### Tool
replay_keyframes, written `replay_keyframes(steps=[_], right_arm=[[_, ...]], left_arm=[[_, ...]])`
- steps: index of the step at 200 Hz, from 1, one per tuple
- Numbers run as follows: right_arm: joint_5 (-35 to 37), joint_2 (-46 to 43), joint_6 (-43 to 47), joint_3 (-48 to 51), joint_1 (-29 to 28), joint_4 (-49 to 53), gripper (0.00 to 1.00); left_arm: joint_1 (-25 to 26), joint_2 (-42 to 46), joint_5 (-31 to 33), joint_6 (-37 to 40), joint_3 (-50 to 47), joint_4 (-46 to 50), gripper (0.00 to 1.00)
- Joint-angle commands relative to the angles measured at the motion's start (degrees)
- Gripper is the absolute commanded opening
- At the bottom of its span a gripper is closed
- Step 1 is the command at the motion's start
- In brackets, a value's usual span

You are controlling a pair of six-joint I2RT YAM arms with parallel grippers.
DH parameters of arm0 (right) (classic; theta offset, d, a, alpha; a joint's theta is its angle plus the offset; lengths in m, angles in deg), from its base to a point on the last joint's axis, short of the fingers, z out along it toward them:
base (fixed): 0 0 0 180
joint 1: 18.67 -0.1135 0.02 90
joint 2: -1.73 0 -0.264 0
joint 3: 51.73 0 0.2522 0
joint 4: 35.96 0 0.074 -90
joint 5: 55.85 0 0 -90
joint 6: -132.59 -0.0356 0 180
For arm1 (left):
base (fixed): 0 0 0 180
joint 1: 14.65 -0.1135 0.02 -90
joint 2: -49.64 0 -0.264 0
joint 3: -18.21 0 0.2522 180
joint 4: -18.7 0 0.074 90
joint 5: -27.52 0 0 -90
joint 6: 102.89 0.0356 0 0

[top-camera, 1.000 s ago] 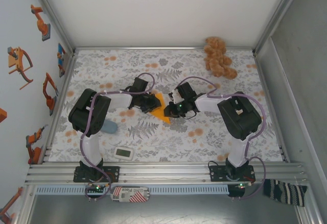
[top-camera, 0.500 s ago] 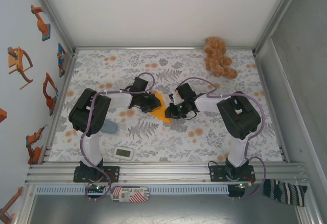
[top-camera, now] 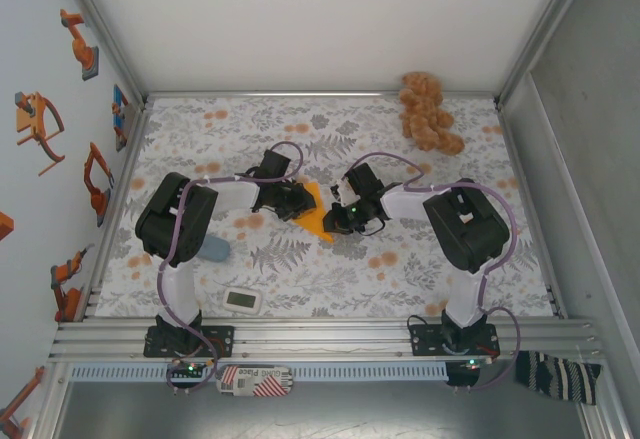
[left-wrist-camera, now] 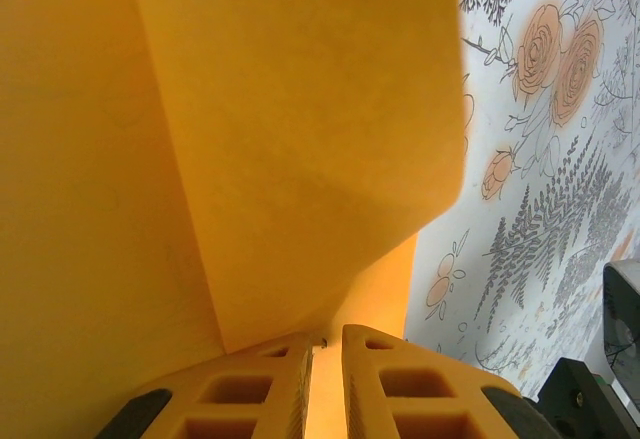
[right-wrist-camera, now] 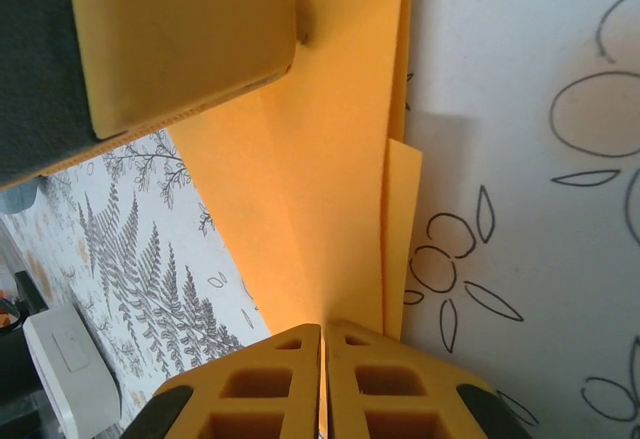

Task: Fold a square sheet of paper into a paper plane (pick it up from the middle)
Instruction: Fourth fold the wing at the center of the table.

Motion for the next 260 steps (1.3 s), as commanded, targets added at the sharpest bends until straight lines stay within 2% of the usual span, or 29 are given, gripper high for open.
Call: replay_keyframes(steps=[1,88,171,260], right_arm=[[-2.4,-1.1,0.6,0.9,-0.1,1.1,0.10],[-2.8,-2.6,2.4,3.6,-0.1,3.5,0.10],[1.3,-1.5,4.8,4.5,-0.1,7.9,0.09],[0.5,-12.6,7.6,10.0,-0.1,10.8,0.08]], left_arm=[[0.2,-5.0,5.3,0.5,-1.9,6.7,0.19],[0.1,-5.6,5.4,0.2,-1.9,6.9,0.19],[0.1,-6.4,6.4,-0.1,-1.2,9.3,0.19],[0.0,-6.0,6.6,0.2,-1.5,10.6,0.19]])
